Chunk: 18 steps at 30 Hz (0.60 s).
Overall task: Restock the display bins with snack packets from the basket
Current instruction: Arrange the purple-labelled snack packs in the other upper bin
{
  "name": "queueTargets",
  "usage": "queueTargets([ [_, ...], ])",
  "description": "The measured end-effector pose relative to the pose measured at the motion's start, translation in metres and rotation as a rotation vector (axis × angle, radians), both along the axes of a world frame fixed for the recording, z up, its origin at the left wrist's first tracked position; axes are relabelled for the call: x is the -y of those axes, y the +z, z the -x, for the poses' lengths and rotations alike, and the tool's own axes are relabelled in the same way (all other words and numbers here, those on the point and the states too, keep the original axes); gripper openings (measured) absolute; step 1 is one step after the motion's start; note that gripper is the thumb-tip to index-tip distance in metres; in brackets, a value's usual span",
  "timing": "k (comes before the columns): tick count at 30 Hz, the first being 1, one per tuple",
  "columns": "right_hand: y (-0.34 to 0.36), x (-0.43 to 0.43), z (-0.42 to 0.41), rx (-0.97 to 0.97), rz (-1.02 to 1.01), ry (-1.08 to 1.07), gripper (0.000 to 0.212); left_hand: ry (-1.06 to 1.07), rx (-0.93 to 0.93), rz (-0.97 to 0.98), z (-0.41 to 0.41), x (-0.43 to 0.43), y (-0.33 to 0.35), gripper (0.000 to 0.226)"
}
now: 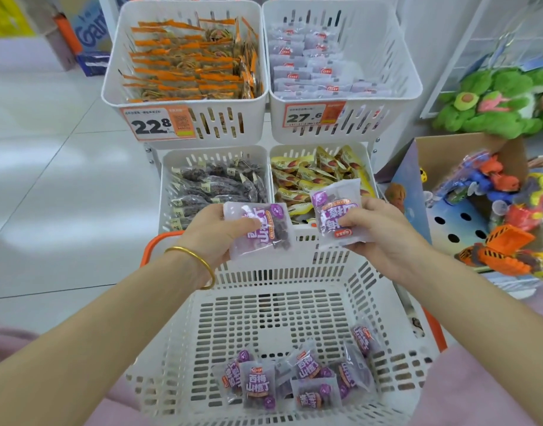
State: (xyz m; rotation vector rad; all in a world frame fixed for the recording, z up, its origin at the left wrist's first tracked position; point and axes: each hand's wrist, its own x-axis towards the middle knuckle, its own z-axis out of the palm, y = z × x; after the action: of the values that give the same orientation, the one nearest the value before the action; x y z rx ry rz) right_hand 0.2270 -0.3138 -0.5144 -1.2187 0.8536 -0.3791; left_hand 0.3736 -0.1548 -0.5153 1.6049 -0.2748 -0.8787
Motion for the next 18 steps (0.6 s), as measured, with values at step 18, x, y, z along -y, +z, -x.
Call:
queueTargets([
  [18,0.014,-0.014,0.007,-0.044,0.609,0.429,0.012,-0.324,0.515,-0.167,0.005,0.011,0.0,0.027],
])
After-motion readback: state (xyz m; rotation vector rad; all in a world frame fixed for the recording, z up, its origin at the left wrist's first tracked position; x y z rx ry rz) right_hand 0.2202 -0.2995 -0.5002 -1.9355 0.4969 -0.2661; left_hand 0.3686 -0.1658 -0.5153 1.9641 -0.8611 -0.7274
